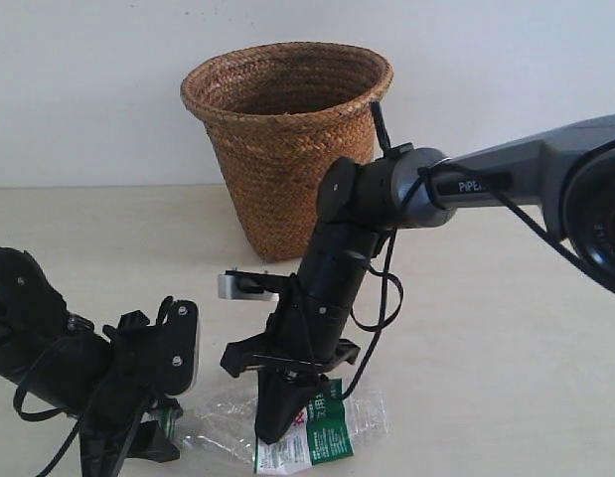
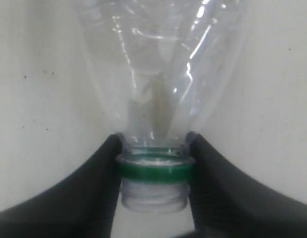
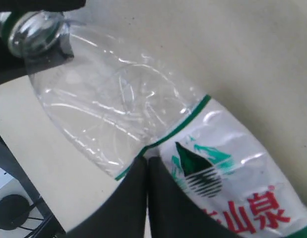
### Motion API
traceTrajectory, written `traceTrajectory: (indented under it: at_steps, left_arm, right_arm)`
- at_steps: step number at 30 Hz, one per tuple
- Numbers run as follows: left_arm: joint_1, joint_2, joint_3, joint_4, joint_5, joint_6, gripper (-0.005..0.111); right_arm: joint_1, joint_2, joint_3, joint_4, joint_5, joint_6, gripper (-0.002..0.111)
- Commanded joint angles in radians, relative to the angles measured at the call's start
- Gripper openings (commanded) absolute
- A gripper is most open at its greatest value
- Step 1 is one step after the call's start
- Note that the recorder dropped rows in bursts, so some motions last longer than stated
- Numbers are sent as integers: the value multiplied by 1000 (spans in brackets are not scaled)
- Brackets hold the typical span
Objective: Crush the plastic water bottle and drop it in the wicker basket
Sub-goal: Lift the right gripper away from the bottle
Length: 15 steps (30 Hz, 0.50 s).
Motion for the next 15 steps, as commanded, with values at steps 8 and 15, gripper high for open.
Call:
traceTrajectory:
  at_steps: [8,15]
  left_arm:
    - [1,-3,4,-19,-3,-32,4]
    - [1,-95,4,-18,2,-32,4]
  right_arm:
    - [-34,-196,24,-57,-27,-23,0]
    - [-83,-423,55,-380,-27,116,0]
